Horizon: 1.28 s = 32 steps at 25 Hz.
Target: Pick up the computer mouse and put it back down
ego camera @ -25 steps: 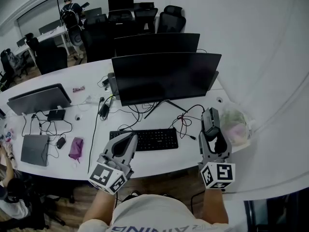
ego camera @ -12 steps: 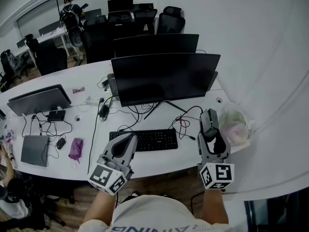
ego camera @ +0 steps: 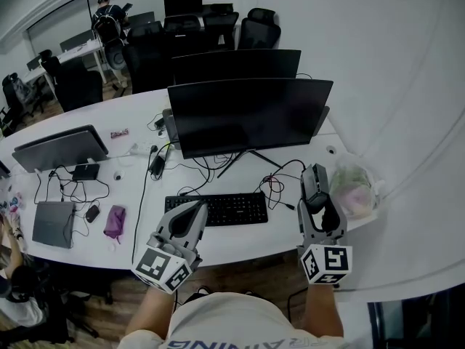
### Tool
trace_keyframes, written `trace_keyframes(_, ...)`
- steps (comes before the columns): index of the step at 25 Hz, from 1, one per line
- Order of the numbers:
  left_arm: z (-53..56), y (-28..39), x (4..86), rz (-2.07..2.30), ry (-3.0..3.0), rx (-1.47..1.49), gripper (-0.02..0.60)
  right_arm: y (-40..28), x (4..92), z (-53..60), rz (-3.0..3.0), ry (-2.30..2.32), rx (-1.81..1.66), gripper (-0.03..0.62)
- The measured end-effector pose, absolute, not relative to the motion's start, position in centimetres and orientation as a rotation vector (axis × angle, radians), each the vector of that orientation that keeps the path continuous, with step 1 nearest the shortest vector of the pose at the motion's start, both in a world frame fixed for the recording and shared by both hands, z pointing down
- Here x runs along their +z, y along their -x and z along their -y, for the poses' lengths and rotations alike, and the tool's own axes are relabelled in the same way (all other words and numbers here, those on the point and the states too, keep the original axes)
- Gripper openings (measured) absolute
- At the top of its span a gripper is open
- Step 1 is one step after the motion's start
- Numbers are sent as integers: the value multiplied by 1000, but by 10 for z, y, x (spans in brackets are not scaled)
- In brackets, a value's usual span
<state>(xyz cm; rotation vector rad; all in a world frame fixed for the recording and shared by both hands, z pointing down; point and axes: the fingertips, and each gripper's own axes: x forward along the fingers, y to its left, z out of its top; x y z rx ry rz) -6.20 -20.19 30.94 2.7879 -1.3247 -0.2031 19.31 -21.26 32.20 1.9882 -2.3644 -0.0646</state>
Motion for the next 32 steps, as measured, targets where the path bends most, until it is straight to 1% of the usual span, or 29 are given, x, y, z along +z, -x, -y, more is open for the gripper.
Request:
trace_keyframes(13,197,52,321,1319,-2768,-137,8,-208,364,219,2313,-1969,51,270)
trace_keyframes(32,203,43,375,1318,-2632,-19,8,-234,487,244,2121,-1849,310,270)
